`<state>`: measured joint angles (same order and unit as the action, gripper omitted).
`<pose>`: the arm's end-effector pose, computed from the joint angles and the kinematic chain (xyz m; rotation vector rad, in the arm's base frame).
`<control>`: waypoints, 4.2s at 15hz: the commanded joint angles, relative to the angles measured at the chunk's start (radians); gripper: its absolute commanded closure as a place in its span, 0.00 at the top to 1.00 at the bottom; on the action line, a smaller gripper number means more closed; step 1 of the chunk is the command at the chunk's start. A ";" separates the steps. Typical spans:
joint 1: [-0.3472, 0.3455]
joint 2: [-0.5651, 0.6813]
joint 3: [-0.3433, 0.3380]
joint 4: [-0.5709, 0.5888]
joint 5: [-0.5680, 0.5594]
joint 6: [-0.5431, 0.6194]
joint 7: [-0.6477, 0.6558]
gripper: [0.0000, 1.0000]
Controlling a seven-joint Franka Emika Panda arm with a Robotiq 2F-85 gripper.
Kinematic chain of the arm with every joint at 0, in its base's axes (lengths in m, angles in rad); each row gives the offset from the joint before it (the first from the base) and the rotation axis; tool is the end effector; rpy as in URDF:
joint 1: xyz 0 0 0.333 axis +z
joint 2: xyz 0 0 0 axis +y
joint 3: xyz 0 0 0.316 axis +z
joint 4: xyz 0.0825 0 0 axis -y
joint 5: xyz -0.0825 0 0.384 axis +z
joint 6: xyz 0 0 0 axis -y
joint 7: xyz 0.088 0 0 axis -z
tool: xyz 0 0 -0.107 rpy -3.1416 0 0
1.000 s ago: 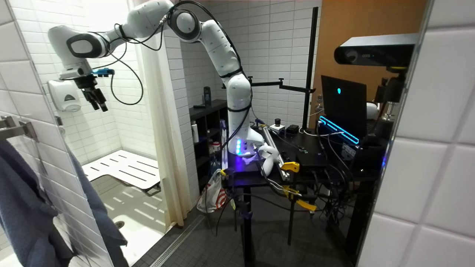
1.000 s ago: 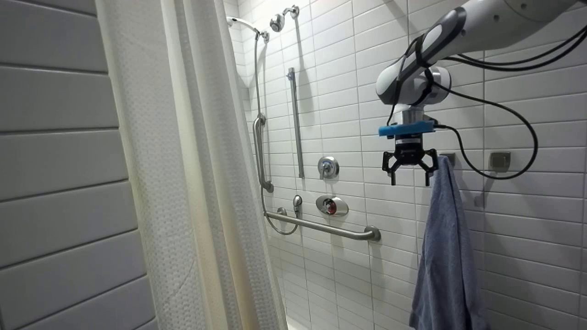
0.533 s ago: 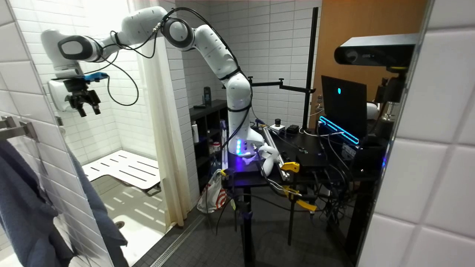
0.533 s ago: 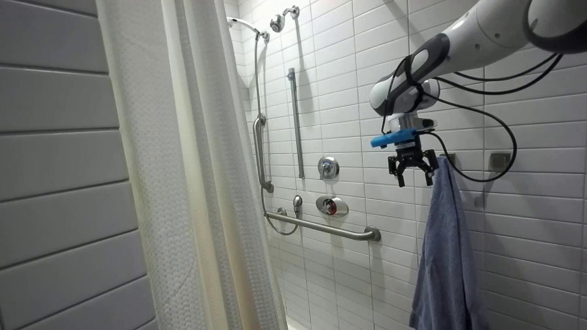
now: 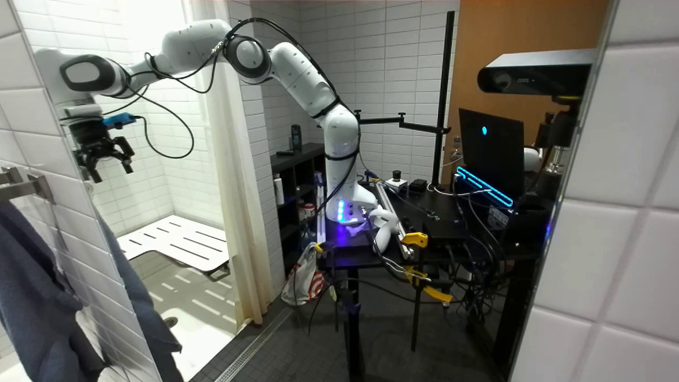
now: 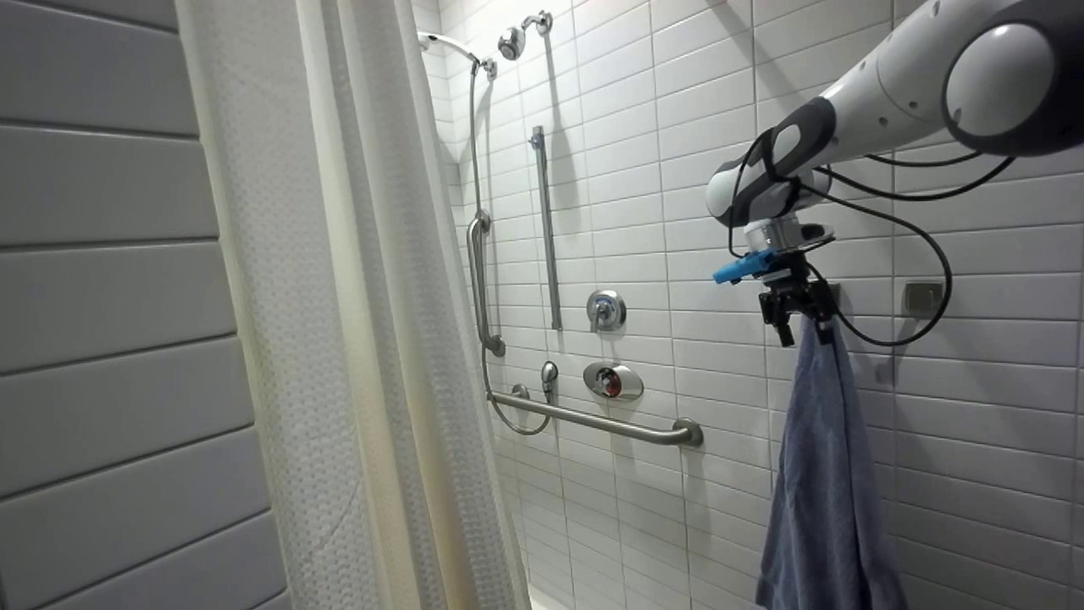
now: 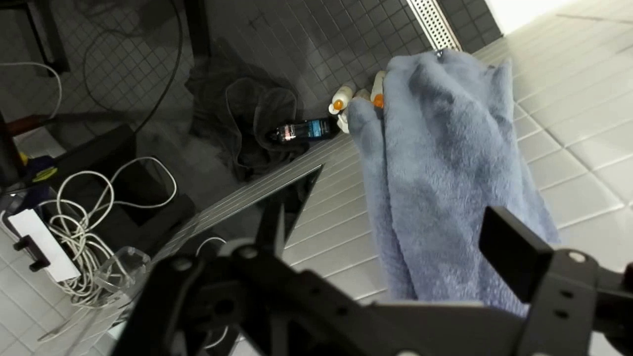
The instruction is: Pick up the blue towel
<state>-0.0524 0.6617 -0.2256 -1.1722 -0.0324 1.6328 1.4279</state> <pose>0.6978 -0.1587 0.3978 1.9450 -2.1427 -0.0881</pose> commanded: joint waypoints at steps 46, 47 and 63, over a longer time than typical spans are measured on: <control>0.227 -0.071 0.029 -0.148 -0.572 0.191 -0.280 1.00; 0.241 -0.061 0.032 -0.160 -0.593 0.190 -0.261 1.00; 0.145 0.183 0.012 0.098 -0.454 0.057 -0.091 1.00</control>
<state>0.1003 0.7921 -0.1980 -1.1758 -0.5322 1.7490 1.3304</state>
